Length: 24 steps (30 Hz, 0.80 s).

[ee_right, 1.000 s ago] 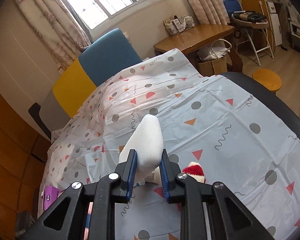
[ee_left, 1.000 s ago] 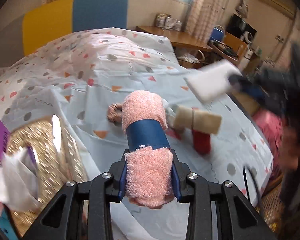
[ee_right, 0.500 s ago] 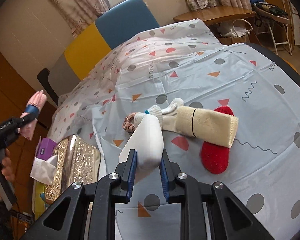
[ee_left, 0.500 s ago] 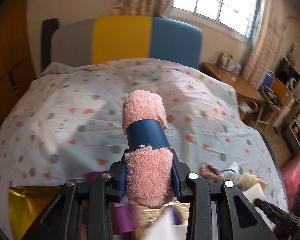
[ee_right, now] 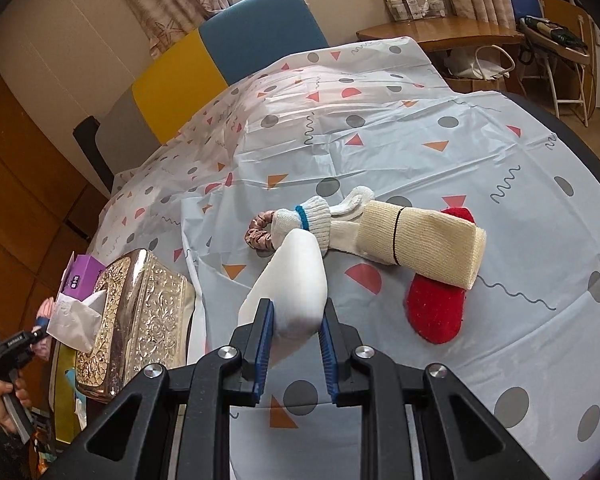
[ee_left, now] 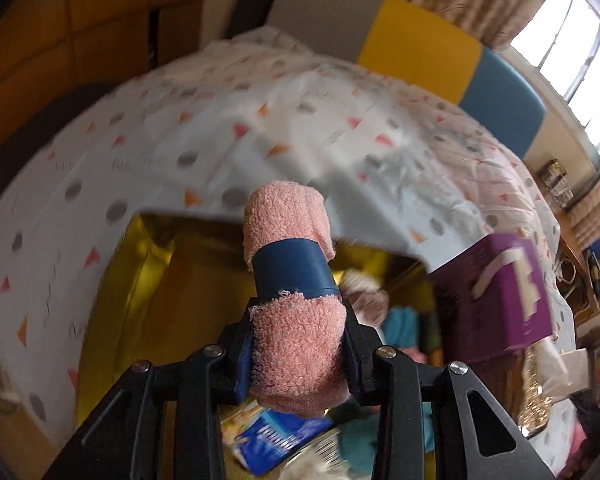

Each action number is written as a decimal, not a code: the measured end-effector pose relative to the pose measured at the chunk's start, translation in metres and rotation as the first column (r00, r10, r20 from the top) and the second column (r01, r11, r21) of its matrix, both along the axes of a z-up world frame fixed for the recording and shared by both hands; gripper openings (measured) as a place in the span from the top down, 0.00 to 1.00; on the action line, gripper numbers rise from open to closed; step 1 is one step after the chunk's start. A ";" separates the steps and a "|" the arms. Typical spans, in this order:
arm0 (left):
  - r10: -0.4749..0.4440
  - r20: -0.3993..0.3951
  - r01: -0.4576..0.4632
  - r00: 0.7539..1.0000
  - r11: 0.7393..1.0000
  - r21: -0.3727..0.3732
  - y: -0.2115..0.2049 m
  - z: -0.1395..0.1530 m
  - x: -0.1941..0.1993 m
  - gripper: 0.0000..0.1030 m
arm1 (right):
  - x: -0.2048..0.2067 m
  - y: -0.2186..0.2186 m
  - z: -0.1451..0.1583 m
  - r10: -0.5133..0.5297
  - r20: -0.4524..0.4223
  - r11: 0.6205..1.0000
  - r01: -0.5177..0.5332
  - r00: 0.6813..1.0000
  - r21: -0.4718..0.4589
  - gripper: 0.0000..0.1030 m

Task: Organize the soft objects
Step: 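Carry the pink towel into the gold tray and release it with the left tool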

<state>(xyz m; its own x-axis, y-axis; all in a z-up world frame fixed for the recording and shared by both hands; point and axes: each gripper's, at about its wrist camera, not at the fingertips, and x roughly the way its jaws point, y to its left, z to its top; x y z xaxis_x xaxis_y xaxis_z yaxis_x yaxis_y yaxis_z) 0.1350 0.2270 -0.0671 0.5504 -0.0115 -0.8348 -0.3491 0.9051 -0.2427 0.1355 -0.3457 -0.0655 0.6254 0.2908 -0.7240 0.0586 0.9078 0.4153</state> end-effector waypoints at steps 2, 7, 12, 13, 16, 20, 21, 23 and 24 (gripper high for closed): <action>0.004 -0.028 -0.005 1.000 0.999 -0.036 0.002 -0.016 -0.002 0.64 | -0.001 0.001 -0.001 0.000 -0.004 1.000 0.000 1.000 -0.005 0.79; -0.018 -0.043 0.015 0.999 0.998 -0.053 -0.010 -0.029 0.014 0.60 | 0.000 0.002 -0.004 -0.014 -0.020 0.999 0.013 1.000 -0.030 0.79; -0.012 -0.028 0.010 1.000 0.998 -0.060 -0.016 -0.030 0.010 0.41 | -0.003 0.001 -0.006 -0.033 -0.031 0.999 0.032 0.999 -0.037 0.79; -0.011 -0.019 0.010 1.000 0.999 -0.035 -0.018 -0.027 0.006 0.41 | -0.003 0.001 -0.007 -0.035 -0.033 0.999 0.034 0.999 -0.037 0.79; -0.015 0.012 0.014 1.000 0.999 0.038 -0.025 -0.018 -0.009 0.36 | -0.003 0.001 -0.009 -0.040 -0.042 0.998 0.038 0.998 -0.048 0.79; -0.028 0.053 0.020 0.998 0.989 0.144 -0.036 -0.007 -0.035 0.30 | -0.004 0.000 -0.008 -0.051 -0.041 0.998 0.049 0.998 -0.046 0.79; -0.031 0.063 0.020 0.998 0.986 0.164 -0.038 -0.005 -0.041 0.28 | -0.004 -0.001 -0.008 -0.057 -0.042 0.998 0.055 0.997 -0.040 0.79; -0.035 0.088 0.017 0.995 0.981 0.193 -0.042 0.000 -0.053 0.21 | -0.006 -0.003 -0.005 -0.066 -0.036 0.997 0.065 0.997 -0.033 0.79; -0.036 0.099 0.016 0.994 0.979 0.202 -0.043 0.002 -0.059 0.20 | -0.007 -0.004 -0.001 -0.070 -0.026 0.997 0.069 0.997 -0.030 0.79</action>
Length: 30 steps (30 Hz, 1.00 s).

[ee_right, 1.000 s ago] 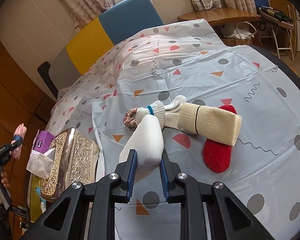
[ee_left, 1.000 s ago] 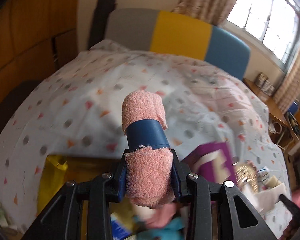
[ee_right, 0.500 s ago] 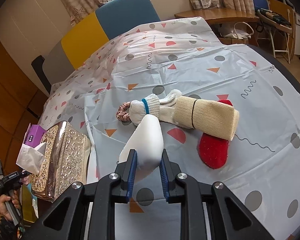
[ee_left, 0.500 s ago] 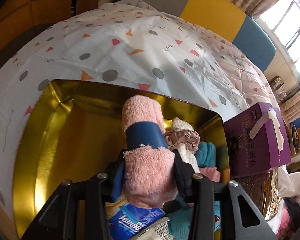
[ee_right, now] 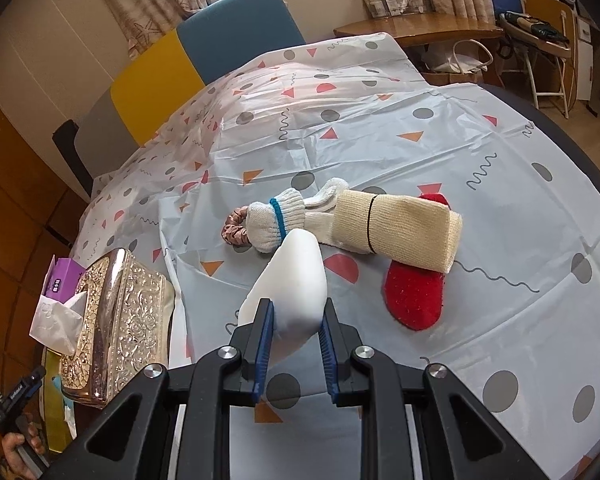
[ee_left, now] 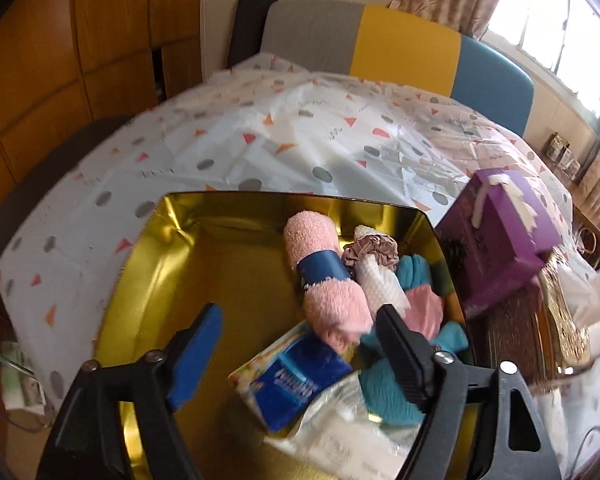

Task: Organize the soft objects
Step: 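Carry the pink towel into the gold tray and release it with the left tool, then carry the white block to the gold tray and release it with the right tool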

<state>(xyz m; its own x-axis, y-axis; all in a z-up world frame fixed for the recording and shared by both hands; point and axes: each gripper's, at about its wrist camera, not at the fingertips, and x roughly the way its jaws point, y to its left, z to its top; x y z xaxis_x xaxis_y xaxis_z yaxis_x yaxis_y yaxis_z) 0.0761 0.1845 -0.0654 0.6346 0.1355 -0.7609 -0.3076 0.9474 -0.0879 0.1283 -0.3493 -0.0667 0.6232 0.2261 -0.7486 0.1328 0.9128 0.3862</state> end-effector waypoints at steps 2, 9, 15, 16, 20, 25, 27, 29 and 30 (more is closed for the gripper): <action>0.005 0.015 -0.006 1.000 1.000 0.016 -0.002 0.003 -0.010 0.14 | -0.005 -0.002 0.011 -0.009 0.031 1.000 0.008 0.999 0.010 0.79; 0.010 0.039 -0.012 0.999 0.998 0.055 -0.006 0.008 -0.037 0.03 | -0.020 0.006 0.063 0.022 0.144 1.000 -0.024 0.989 0.010 0.79; 0.001 0.052 -0.004 0.999 0.998 0.061 -0.008 0.010 -0.048 0.00 | -0.027 0.045 0.105 0.140 0.236 0.989 -0.145 0.962 0.006 0.79; 0.003 0.058 -0.007 0.998 0.998 0.062 -0.009 0.011 -0.050 0.00 | -0.028 0.055 0.110 0.169 0.248 0.985 -0.175 0.954 0.003 0.79; 0.003 0.066 -0.008 0.998 0.997 0.071 -0.009 0.013 -0.055 0.00 | -0.029 0.103 0.127 0.305 0.279 0.949 -0.315 0.910 -0.008 0.79; 0.008 0.072 -0.013 0.997 0.997 0.070 -0.005 0.013 -0.061 0.00 | -0.032 0.175 0.133 0.490 0.274 0.866 -0.499 0.828 -0.039 0.79; 0.010 0.072 -0.015 0.997 0.998 0.067 -0.002 0.013 -0.063 0.00 | -0.032 0.202 0.130 0.550 0.263 0.828 -0.560 0.793 -0.042 0.79; 0.019 0.071 -0.024 0.997 0.998 0.062 0.002 0.012 -0.065 0.00 | -0.032 0.229 0.125 0.606 0.241 0.787 -0.616 0.758 -0.040 0.79; 0.026 0.072 -0.030 0.997 0.998 0.058 0.005 0.011 -0.066 0.00 | -0.032 0.242 0.122 0.634 0.229 0.763 -0.645 0.738 -0.034 0.79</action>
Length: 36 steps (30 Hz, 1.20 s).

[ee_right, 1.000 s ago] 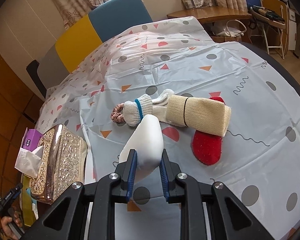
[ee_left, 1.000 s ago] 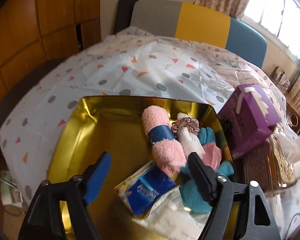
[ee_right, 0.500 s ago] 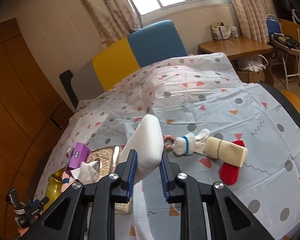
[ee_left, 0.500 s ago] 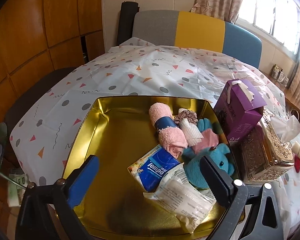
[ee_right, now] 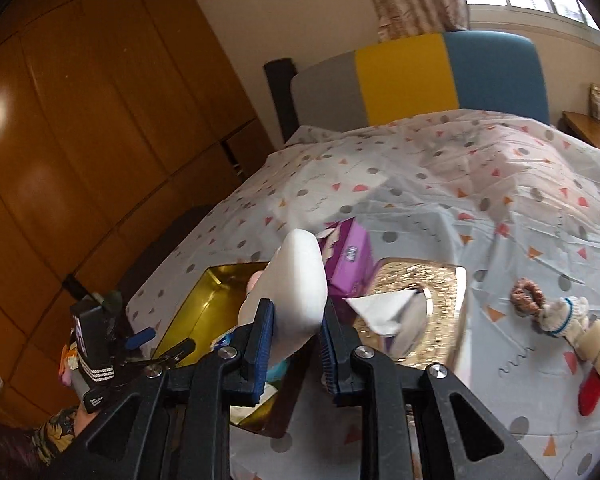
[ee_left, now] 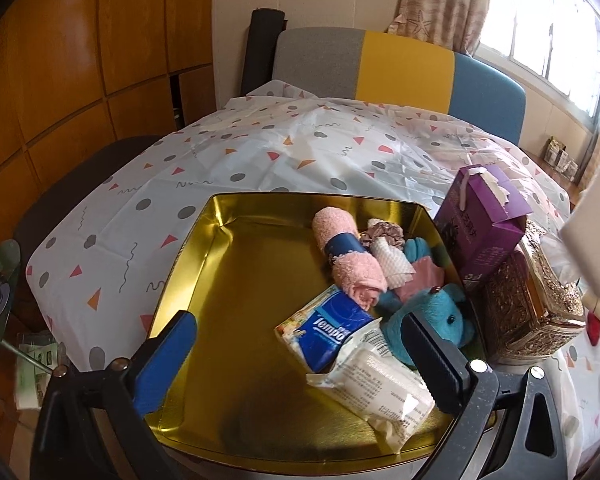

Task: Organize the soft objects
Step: 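Carry the white block to the gold tray and release it with the right tool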

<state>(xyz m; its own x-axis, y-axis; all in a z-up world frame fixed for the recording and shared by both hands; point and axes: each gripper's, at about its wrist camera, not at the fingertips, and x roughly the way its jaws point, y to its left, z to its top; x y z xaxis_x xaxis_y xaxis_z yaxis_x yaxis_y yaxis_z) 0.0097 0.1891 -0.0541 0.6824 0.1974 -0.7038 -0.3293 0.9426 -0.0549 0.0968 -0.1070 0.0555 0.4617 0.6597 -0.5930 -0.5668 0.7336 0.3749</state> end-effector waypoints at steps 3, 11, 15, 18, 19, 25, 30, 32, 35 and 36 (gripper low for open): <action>0.021 0.001 -0.021 1.000 1.000 -0.003 0.008 -0.002 -0.003 0.00 | 0.002 0.040 -0.014 0.101 -0.048 0.994 -0.103 0.994 -0.029 0.79; 0.077 -0.008 -0.077 0.997 0.997 -0.017 0.027 -0.008 -0.011 0.00 | 0.022 0.139 -0.082 0.221 -0.196 0.957 -0.251 0.955 -0.147 0.78; 0.079 -0.017 -0.079 0.997 0.997 -0.021 0.030 -0.012 -0.013 0.00 | 0.032 0.172 -0.117 0.214 -0.255 0.940 -0.270 0.943 -0.210 0.71; 0.079 -0.017 -0.079 0.997 0.997 -0.018 0.030 -0.014 -0.012 0.00 | 0.032 0.179 -0.127 0.199 -0.245 0.937 -0.258 0.949 -0.235 0.63; 0.079 -0.015 -0.079 0.997 0.997 -0.015 0.029 -0.014 -0.012 0.00 | 0.030 0.179 -0.127 0.203 -0.242 0.937 -0.260 0.949 -0.235 0.61; 0.076 -0.004 -0.076 0.997 0.997 0.009 0.026 -0.011 -0.013 0.00 | 0.019 0.174 -0.119 0.211 -0.193 0.930 -0.258 0.958 -0.261 0.41; 0.072 0.006 -0.072 0.997 0.997 0.018 0.023 -0.006 -0.015 0.00 | 0.010 0.164 -0.107 0.162 -0.112 0.934 -0.189 0.980 -0.303 0.36; 0.067 0.012 -0.067 0.998 0.998 0.019 0.022 -0.004 -0.016 0.00 | 0.009 0.158 -0.103 0.151 -0.101 0.941 -0.174 0.983 -0.291 0.36; 0.057 0.018 -0.058 0.998 0.998 0.033 0.018 -0.001 -0.017 0.00 | 0.003 0.146 -0.091 0.136 -0.061 0.947 -0.148 0.989 -0.284 0.36; 0.054 0.021 -0.055 0.998 0.998 0.037 0.016 0.001 -0.017 0.00 | 0.001 0.141 -0.087 0.128 -0.046 0.950 -0.136 0.991 -0.283 0.36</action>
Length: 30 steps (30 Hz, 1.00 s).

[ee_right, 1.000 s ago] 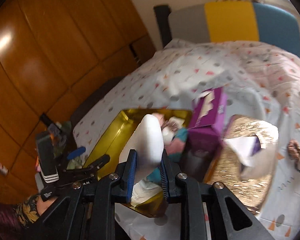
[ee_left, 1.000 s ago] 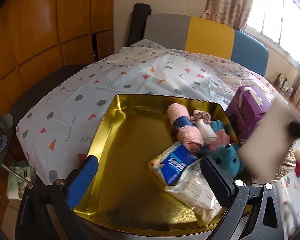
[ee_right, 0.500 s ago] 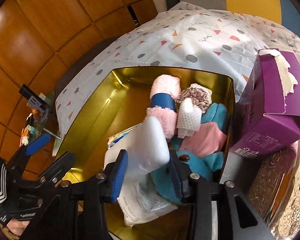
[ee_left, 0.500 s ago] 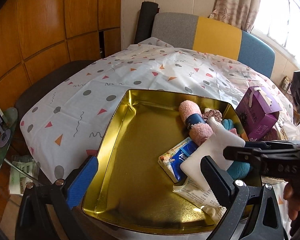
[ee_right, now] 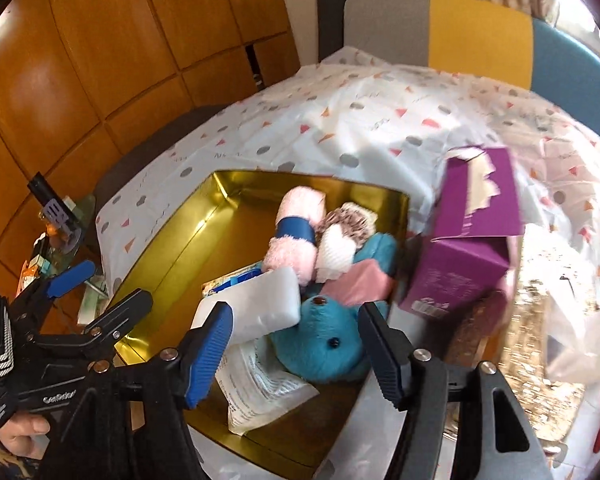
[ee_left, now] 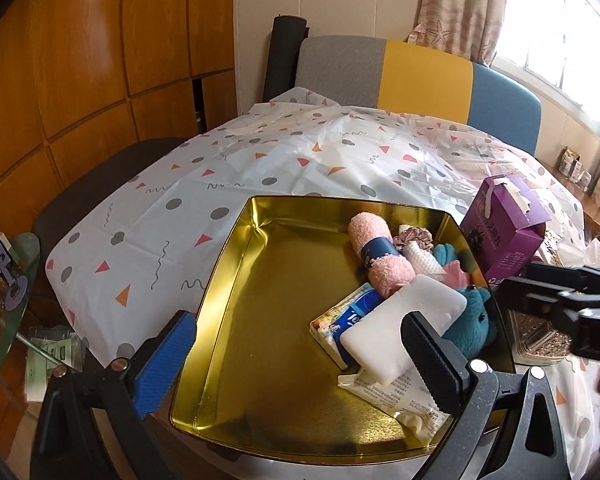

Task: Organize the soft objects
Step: 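Carry the white block to the gold tray and release it with the right tool, then move both tools back toward the scrunchie and socks on the sheet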

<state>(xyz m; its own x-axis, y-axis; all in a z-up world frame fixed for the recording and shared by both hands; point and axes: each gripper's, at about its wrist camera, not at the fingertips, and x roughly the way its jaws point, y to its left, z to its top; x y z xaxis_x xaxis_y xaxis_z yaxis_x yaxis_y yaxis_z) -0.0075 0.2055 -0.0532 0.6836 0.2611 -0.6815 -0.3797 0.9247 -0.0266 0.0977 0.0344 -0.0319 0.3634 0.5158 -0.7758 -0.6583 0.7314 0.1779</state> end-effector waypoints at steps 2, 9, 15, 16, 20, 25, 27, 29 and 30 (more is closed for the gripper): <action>-0.006 0.004 0.006 1.000 1.000 0.007 -0.003 0.002 -0.001 0.00 | -0.003 -0.010 0.007 -0.026 0.031 1.000 0.025 0.999 0.008 0.36; -0.035 0.006 0.034 0.999 0.999 0.029 -0.015 0.008 -0.001 0.00 | -0.007 -0.060 0.030 -0.145 0.110 0.989 0.140 0.983 0.057 0.36; -0.071 0.001 0.071 0.997 0.997 0.043 -0.029 0.010 -0.001 0.00 | 0.000 -0.112 0.043 -0.270 0.127 0.961 0.258 0.955 0.100 0.36; -0.077 0.000 0.077 0.997 0.996 0.047 -0.031 0.010 0.000 0.00 | 0.001 -0.121 0.044 -0.289 0.127 0.955 0.277 0.949 0.104 0.36; -0.107 -0.003 0.107 0.994 0.992 0.065 -0.042 0.011 0.002 0.00 | 0.003 -0.156 0.048 -0.364 0.132 0.930 0.351 0.922 0.114 0.36; -0.140 0.005 0.139 0.990 0.987 0.084 -0.055 0.017 0.003 0.00 | 0.009 -0.202 0.046 -0.460 0.134 0.887 0.449 0.878 0.109 0.36; -0.149 0.007 0.148 0.989 0.985 0.092 -0.058 0.020 0.004 0.00 | 0.012 -0.221 0.044 -0.502 0.132 0.865 0.492 0.855 0.103 0.36; -0.163 0.013 0.161 0.987 0.982 0.104 -0.063 0.024 0.005 0.00 | 0.014 -0.242 0.040 -0.544 0.130 0.839 0.535 0.829 0.098 0.36; -0.169 0.013 0.167 0.985 0.980 0.110 -0.066 0.024 0.005 0.00 | 0.016 -0.252 0.037 -0.566 0.127 0.825 0.558 0.815 0.096 0.36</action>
<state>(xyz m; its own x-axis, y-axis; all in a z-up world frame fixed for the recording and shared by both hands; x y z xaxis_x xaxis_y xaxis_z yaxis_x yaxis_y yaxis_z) -0.0023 0.1399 -0.0287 0.7388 0.2123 -0.6396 -0.2191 0.9732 0.0700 0.1133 -0.2175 0.0054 0.7069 0.2252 -0.6705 -0.1568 0.9743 0.1619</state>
